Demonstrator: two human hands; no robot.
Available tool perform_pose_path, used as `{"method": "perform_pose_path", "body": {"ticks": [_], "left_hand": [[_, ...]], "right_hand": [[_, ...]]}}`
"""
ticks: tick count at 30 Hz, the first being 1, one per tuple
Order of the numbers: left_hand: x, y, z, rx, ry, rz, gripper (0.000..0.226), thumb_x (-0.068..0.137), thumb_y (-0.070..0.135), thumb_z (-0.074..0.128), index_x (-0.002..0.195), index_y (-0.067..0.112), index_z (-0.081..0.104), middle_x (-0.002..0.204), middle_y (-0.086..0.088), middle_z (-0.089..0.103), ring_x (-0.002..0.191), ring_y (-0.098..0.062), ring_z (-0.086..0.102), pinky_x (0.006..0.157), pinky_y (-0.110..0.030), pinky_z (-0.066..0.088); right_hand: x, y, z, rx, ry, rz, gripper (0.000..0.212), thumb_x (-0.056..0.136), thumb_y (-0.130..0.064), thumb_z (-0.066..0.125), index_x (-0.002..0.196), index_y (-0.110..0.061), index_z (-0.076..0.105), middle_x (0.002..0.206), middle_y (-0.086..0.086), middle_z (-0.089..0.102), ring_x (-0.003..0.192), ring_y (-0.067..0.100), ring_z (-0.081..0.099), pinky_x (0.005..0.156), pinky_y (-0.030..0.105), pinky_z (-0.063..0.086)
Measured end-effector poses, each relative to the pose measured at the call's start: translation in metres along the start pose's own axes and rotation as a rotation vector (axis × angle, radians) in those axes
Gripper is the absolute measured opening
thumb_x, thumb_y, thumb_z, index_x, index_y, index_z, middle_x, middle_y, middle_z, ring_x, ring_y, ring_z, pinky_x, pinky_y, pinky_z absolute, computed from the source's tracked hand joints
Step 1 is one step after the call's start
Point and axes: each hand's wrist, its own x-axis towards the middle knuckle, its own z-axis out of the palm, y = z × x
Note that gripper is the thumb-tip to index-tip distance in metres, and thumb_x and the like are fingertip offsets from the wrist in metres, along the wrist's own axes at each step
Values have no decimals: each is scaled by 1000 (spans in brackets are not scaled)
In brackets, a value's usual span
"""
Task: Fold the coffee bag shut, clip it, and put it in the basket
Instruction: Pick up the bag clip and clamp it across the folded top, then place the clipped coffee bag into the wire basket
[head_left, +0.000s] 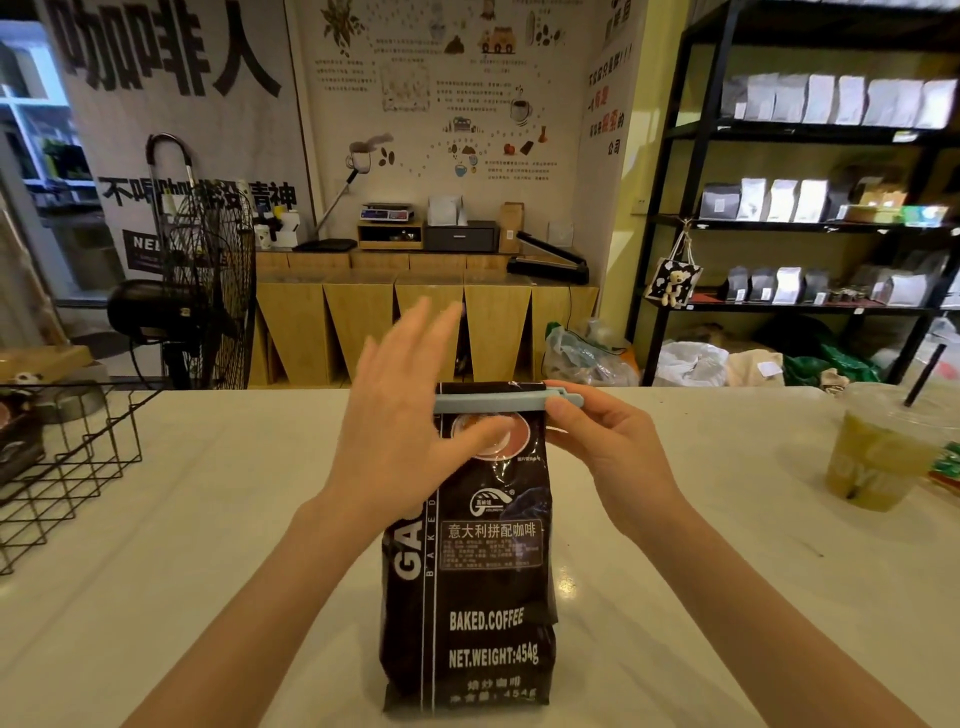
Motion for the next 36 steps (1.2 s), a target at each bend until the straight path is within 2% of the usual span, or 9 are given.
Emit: {"method": "perform_pose_path", "body": {"ticks": [2,4,7,10,13,15,19,30,36], "left_hand": [[-11,-6,-5,-312,-34,-298,104,57,61,60,142,32,8,155,3,16,140,-14,17,109,-35,19],[-23,-10,-7,-589,-125,-560,106,51,56,61,141,32,12,151,-3,28,135,-22,32,102,-37,33],[-43,-18,-1,-864,-238,-725,89,50,46,67,131,26,37,116,-4,65,96,-19,66,73,-28,51],[-53,-24,8,-993,-198,-751,66,49,28,74,111,24,53,89,1,74,77,-16,72,64,-28,54],[-57,-25,15,-1051,-136,-758,72,48,25,76,116,18,54,96,-5,73,82,-21,71,70,-36,55],[-59,-24,17,-1060,-100,-768,75,48,26,76,119,16,52,99,-6,72,83,-22,71,70,-37,55],[-64,-24,18,-1048,-32,-784,71,49,25,75,116,15,54,95,-6,73,78,-21,72,65,-34,56],[-42,-46,-29,-1036,169,-678,52,52,23,75,100,23,57,88,0,71,75,-15,72,63,-31,57],[-26,-93,-106,-944,288,-588,66,47,32,75,108,21,54,99,2,68,88,-15,68,71,-33,56]], "right_hand": [[0,3,1,51,15,49,16,82,-18,58,92,-24,68,93,2,71,93,16,66,78,26,55],[0,2,3,103,19,86,16,83,-18,57,95,-22,67,97,6,70,94,17,66,77,27,53],[0,4,5,159,32,127,17,84,-18,57,99,-21,66,99,6,69,92,15,66,75,25,52],[-5,7,5,188,34,164,27,83,-23,58,110,-20,61,104,5,69,98,15,66,82,25,52],[-21,15,5,169,-52,232,52,69,-34,68,118,-26,54,114,0,67,105,14,63,84,25,51],[-36,23,9,88,-131,273,52,64,-33,76,111,-34,53,112,-7,67,101,10,65,76,22,53],[-52,33,16,15,-208,289,58,63,-30,76,116,-22,55,103,-4,71,92,10,69,67,19,54],[-18,9,67,-25,-273,110,42,65,-29,66,105,-23,59,94,-4,73,86,11,70,63,18,55],[16,-10,152,3,-388,-11,37,67,-30,65,103,-28,57,90,-11,72,85,4,69,64,16,54]]}}
